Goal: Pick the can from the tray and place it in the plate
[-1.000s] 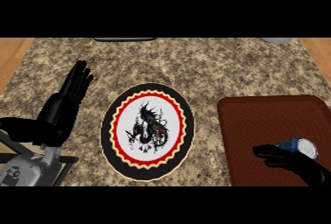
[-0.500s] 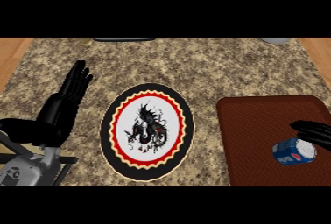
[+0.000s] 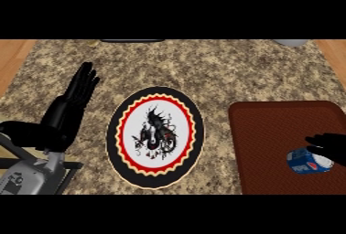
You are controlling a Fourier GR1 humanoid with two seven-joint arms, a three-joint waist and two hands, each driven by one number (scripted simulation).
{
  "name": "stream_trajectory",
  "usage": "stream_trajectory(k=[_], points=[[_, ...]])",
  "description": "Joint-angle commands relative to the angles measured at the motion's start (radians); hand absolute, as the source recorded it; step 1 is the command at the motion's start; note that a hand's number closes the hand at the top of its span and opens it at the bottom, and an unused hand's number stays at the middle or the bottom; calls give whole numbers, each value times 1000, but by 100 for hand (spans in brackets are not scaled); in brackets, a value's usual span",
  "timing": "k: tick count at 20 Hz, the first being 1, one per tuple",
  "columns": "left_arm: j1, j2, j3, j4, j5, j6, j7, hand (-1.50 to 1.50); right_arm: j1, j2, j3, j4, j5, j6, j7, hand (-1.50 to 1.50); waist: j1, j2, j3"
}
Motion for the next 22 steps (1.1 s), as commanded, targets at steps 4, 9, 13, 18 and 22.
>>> stream_trajectory(k=[4, 9, 13, 18, 22], points=[[-33, 109, 114, 76, -6, -86, -23, 0, -31, 63, 57, 27, 139, 1, 105, -150, 18, 6, 2], [-15, 92, 96, 52, -46, -56, -20, 0, -29, 103, 99, 52, 259, -31, 148, -150, 14, 2, 2], [-92, 100, 128, 83, -18, -82, 27, 0, -120, 147, 139, 133, 301, 18, 199, -150, 28, 8, 3], [-20, 87, 95, 20, -56, -73, 10, 0, -172, 216, 173, 235, 372, 6, 177, -150, 33, 5, 3], [-83, 85, 129, 54, -28, -94, 52, 0, -206, 272, 216, 311, 430, 0, 155, -150, 26, 6, 3]])
